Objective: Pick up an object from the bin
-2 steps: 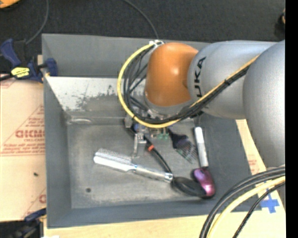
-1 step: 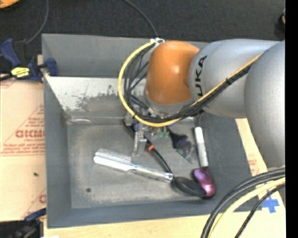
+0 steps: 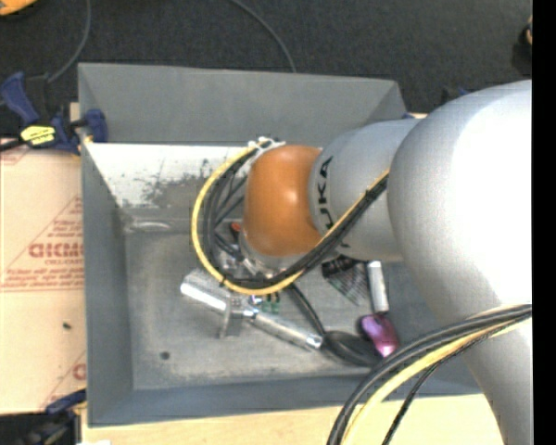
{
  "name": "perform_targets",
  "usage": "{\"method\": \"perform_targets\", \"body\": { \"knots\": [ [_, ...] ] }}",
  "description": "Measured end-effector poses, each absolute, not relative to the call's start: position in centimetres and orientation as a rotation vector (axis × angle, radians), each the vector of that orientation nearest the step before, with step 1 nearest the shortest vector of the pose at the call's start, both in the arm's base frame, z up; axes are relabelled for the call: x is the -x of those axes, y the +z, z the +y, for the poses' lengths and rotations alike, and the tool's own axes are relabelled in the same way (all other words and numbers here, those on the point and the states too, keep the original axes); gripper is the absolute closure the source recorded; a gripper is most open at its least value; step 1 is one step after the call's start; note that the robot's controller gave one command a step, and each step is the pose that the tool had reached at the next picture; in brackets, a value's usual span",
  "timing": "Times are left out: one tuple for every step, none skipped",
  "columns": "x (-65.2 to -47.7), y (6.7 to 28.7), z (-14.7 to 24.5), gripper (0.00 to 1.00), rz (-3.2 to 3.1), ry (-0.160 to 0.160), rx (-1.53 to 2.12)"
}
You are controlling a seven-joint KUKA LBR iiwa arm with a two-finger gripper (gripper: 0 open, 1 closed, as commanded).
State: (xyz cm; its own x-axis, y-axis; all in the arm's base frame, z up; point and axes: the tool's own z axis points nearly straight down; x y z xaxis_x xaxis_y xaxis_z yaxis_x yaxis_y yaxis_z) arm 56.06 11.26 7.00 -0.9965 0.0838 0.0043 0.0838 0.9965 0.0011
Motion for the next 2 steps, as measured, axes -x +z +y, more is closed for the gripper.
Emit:
{"method": "perform_targets", "body": {
  "knots": [
    [-56.8, 12.2, 10.3, 0.0, -3.141, -0.004, 0.207],
    [-53.8, 10.0, 12.0, 0.0, -3.1, -0.002, 0.478]
  ]
}}
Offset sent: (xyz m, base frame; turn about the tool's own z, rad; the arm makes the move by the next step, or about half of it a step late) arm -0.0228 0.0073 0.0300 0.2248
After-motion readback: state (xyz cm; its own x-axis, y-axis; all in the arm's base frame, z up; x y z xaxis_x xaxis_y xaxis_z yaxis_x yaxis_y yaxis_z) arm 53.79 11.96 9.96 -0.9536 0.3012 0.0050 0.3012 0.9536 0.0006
